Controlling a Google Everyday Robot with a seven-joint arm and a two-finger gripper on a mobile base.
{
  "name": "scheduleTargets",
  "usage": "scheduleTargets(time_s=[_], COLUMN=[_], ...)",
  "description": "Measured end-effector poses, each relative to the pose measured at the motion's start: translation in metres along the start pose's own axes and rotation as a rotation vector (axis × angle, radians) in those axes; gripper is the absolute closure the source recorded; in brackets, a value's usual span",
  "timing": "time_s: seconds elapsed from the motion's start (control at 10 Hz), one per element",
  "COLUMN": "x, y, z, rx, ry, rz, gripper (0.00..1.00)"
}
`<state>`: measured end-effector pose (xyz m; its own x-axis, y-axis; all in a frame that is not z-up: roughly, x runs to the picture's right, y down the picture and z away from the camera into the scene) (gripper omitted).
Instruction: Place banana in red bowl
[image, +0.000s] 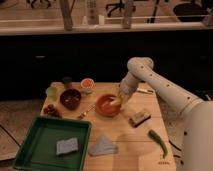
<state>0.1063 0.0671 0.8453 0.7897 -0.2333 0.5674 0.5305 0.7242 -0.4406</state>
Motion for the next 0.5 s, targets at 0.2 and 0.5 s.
scheduleTargets(time_s=[0.2,0.5], x=[-0.0009,-0.0006], y=[0.0002,0.0007], z=[0.001,0.002], rx=[-0.006,-0.016], ry=[-0.008,-0.023], rz=[-0.009,-0.027], gripper=[0.81,0.75])
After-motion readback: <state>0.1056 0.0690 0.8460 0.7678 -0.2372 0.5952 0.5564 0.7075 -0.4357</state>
